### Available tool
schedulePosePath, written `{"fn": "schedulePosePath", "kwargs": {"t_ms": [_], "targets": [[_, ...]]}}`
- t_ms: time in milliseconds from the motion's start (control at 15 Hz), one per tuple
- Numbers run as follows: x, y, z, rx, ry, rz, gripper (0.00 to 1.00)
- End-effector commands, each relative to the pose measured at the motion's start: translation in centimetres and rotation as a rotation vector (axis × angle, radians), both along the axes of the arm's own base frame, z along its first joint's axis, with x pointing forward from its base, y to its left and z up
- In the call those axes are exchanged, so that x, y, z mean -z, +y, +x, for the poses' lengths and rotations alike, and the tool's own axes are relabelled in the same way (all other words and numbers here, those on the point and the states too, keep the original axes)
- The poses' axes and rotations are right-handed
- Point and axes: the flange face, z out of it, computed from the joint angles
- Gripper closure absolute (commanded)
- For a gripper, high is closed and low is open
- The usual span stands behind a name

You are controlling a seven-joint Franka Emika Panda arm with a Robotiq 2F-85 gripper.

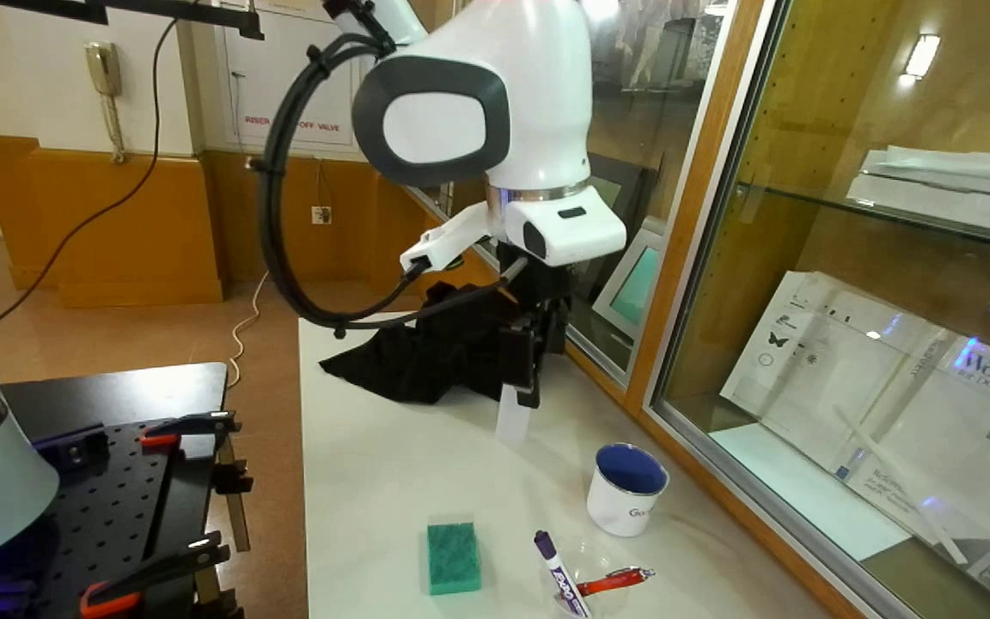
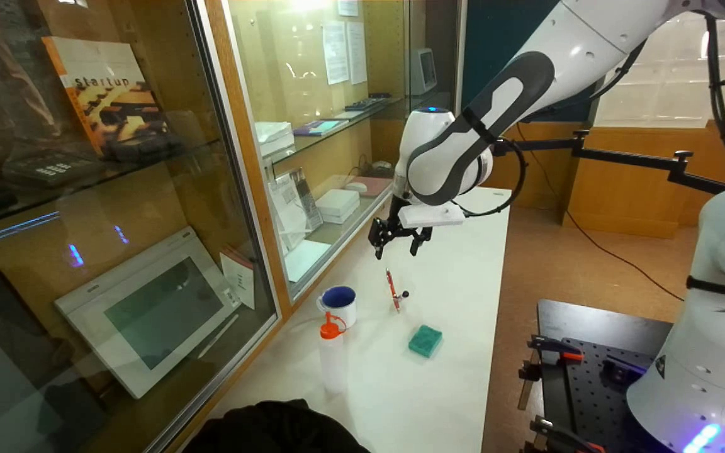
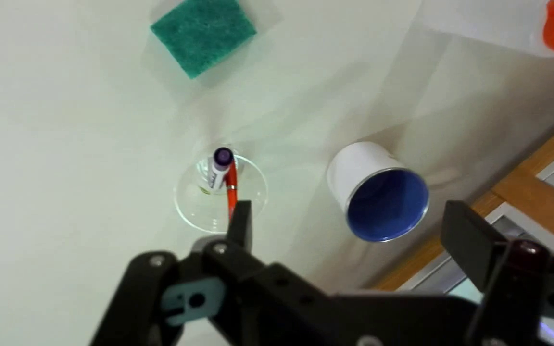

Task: Cover the white bottle with the red lid and then transfer the marker from the cup to the mug

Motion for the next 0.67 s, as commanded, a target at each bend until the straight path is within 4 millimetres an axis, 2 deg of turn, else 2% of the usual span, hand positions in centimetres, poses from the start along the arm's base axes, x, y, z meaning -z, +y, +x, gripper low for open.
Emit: {"fn": "schedulePosePath", "kwargs": {"t_ms": [0, 267, 600], "targets": [[2.1, -3.3, -0.6, 0.162, 0.049, 0.092, 0.0], [4.7, -6.6, -0.9, 0.259, 0.103, 0.171, 0.0], [7.9, -10.0, 0.2, 0.296, 0.155, 0.227, 0.0]]}}
